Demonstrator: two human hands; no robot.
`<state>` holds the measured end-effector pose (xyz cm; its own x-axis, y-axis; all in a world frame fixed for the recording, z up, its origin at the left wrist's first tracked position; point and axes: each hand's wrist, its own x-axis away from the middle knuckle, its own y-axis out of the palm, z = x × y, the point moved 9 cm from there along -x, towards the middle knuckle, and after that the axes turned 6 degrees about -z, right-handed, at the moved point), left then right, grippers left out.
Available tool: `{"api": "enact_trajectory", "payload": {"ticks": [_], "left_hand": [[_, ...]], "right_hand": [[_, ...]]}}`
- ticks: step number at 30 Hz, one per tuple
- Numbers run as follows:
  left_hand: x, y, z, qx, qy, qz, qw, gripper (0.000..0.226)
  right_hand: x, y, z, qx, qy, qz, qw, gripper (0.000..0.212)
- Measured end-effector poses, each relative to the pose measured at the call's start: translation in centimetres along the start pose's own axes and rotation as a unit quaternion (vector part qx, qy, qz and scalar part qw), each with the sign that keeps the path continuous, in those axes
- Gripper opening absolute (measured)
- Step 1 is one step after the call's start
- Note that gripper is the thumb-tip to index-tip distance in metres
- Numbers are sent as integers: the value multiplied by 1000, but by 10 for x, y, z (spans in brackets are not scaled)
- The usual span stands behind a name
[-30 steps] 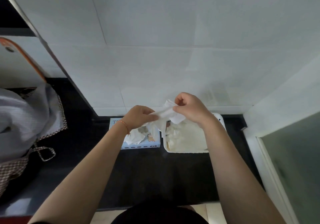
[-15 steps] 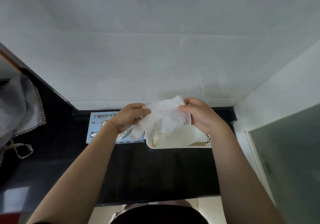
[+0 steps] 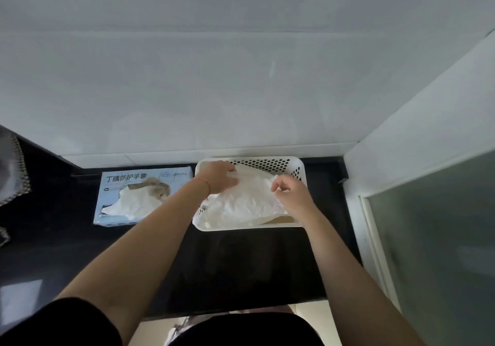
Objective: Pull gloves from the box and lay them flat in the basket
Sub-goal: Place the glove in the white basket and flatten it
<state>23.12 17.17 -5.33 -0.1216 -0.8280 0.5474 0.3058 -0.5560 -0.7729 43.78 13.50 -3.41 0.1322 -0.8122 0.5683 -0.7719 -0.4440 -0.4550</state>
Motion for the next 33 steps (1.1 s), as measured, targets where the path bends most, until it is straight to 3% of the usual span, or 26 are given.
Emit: {"api": "enact_trajectory", "payload": {"ticks": [4, 7, 10, 13, 15, 17, 19, 22, 25, 28, 33], "left_hand": [[-9, 9, 11, -18, -21, -15, 999, 44], [-10, 9, 14, -24, -39, 19, 999, 34], [-1, 0, 12, -40, -52, 147, 987, 31], [25, -7, 22, -55, -4, 299, 953, 40], [27, 6, 31, -33, 35, 249, 967, 48], [17, 33, 30, -30, 21, 105, 994, 63], [12, 53, 20, -53, -17, 2, 998, 83], [13, 58, 11, -36, -25, -28, 999, 93], [22, 43, 11, 16, 3, 10, 1000, 80], [41, 14, -7, 79, 0, 89, 993, 50], [83, -31, -81, 121, -75, 194, 971, 19]], "right_hand": [[-7, -12, 15, 35, -1, 31, 999, 34], [-12, -17, 21, 88, -4, 38, 995, 38], [-17, -15, 22, 137, -13, 32, 990, 39], [-21, -12, 21, 174, -11, 24, 984, 38], [-22, -10, 19, 195, -9, 22, 981, 39], [-23, -9, 18, 213, -8, 21, 977, 37], [-23, -7, 17, 236, -6, 19, 972, 32], [-21, -4, 12, 257, -7, 25, 966, 29], [-16, -5, -5, 271, -27, 87, 958, 28], [-7, 5, -36, 277, -76, 139, 948, 25], [2, 67, -91, 246, -151, 57, 956, 21]]}}
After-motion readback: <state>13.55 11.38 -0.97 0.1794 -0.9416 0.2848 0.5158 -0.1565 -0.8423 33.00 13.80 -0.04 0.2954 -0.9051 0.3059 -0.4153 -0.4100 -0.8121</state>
